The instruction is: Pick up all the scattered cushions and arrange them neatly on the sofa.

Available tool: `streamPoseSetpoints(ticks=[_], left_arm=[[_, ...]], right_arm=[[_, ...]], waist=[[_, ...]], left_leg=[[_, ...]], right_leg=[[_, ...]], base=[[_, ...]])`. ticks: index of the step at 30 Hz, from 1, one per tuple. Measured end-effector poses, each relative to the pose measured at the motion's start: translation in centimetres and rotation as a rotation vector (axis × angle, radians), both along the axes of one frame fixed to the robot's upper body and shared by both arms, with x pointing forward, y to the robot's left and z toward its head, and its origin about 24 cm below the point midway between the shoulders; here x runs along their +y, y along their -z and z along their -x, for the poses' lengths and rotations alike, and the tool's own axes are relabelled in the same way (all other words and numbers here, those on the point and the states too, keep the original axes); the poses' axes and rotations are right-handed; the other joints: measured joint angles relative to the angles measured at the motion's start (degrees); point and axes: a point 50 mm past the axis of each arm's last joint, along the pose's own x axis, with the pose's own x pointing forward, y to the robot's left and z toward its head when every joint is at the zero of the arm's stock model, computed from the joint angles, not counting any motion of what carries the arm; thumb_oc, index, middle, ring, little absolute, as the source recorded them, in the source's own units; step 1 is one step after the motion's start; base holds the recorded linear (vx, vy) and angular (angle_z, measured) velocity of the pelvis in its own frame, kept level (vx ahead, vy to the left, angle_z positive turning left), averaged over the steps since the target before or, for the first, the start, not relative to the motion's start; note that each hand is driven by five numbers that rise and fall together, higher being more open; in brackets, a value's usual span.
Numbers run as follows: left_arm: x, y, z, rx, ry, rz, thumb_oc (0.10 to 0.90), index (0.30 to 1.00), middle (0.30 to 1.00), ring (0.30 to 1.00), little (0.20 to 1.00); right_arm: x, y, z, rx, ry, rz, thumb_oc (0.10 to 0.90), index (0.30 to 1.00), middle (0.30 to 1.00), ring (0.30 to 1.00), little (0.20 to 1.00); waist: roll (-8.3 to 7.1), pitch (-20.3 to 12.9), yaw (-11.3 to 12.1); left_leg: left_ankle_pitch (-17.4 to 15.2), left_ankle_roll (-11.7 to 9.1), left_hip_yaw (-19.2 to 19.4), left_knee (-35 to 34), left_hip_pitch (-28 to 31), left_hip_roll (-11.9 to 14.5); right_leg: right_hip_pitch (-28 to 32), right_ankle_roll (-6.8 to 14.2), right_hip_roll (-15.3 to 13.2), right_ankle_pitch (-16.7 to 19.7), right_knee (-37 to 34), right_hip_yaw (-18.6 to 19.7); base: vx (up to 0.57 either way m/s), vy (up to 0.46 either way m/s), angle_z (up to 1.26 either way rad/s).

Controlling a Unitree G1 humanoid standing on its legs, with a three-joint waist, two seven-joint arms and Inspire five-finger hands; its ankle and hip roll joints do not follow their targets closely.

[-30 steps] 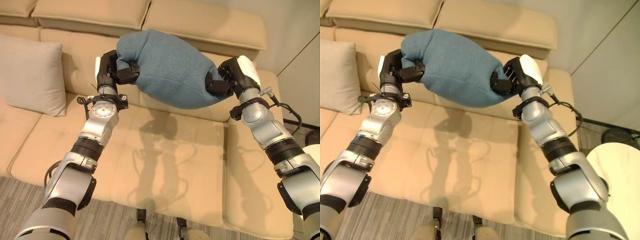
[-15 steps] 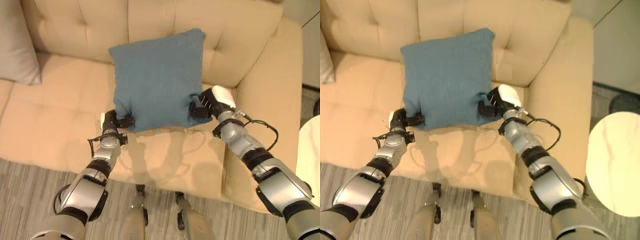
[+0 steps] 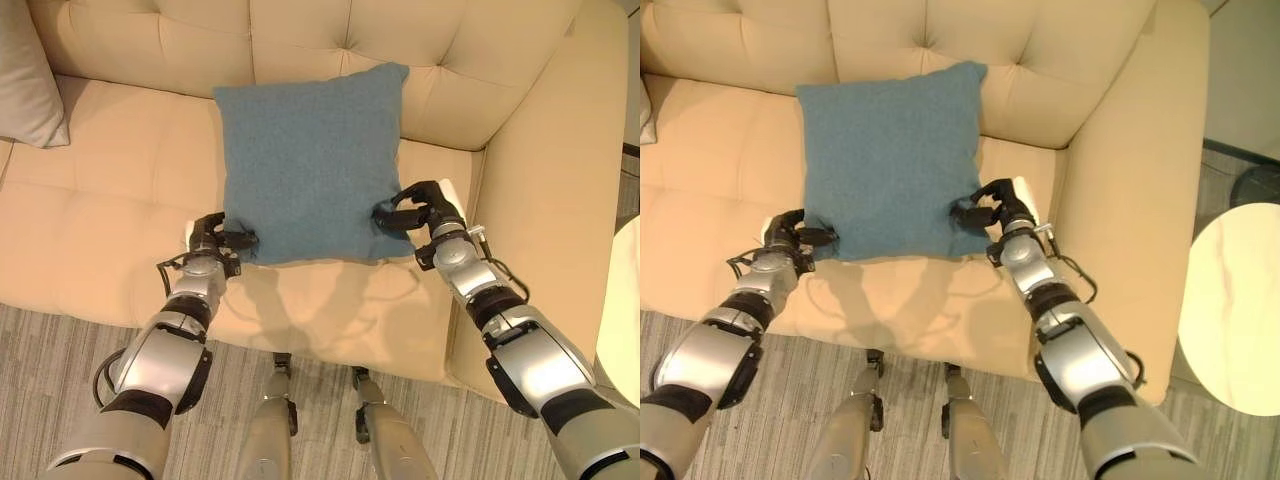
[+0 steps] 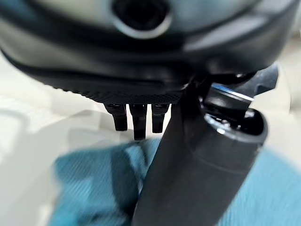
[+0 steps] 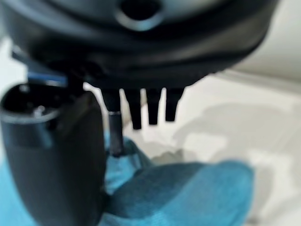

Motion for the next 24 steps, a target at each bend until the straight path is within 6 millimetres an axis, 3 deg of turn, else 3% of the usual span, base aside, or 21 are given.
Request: streamPoseSetpoints(ticks=[3,6,12,20,24], left_arm=[[1.2,-2.7,-0.2,-0.133,-0.054,0.084,0.800,0.900,0.900,0.900,0.900],[2.1,-4.1,-0.1,-0.229,-0.128,0.204,0.800,0.900,0.900,0.900,0.900],[2.2,-4.4,0.0,-0.254,-0.171,0.246,0.800,0.900,0.900,0.900,0.900],[0.6,-5.8,-0.7,-0.323,-0.159,0.368,0.800,0.900,0.900,0.900,0.900],[0.2,-7.5,-0.8,-0.405,-0.173,0.394,0.800,0.900,0.900,0.900,0.900]], right_arm=[[-0.7,-1.4,0.4,-0.107,0.040,-0.096,0.800,0.900,0.900,0.900,0.900],[-1.1,-2.7,0.6,-0.206,0.084,-0.147,0.800,0.900,0.900,0.900,0.900],[-3.0,-4.5,0.8,-0.275,0.151,-0.136,0.800,0.900,0.900,0.900,0.900],[-0.9,-6.6,-0.5,-0.272,0.096,-0.142,0.800,0.900,0.900,0.900,0.900],[1.2,-7.4,-1.1,-0.262,0.045,-0.189,0.800,0.900,0.900,0.900,0.900]], waist=[[0.88,0.49,0.07],[1.31,0.72,0.03],[1.31,0.72,-0.05],[1.31,0.72,0.04],[1.26,0.75,0.26]], left_leg=[[0.28,0.07,-0.15,0.00,-0.28,-0.09],[0.40,0.05,-0.30,0.00,-0.44,-0.12],[0.47,0.06,-0.53,0.00,-0.91,-0.15],[1.14,-0.01,-0.81,0.01,-3.62,-0.12],[1.53,0.17,-0.60,0.01,-5.27,-0.14]], right_leg=[[-0.17,0.04,-0.08,0.20,-0.01,-0.14],[-0.30,-0.05,-0.09,0.33,-0.01,-0.26],[-0.60,-0.05,-0.12,0.36,-0.01,-0.55],[-3.23,0.05,-0.07,0.91,0.00,-0.90],[-5.05,0.23,-0.09,1.39,-0.01,-0.68]], base=[[0.03,0.009,0.03],[0.00,0.000,0.00],[0.00,0.000,0.00],[0.00,0.000,0.00],[0.00,0.002,-0.01]])
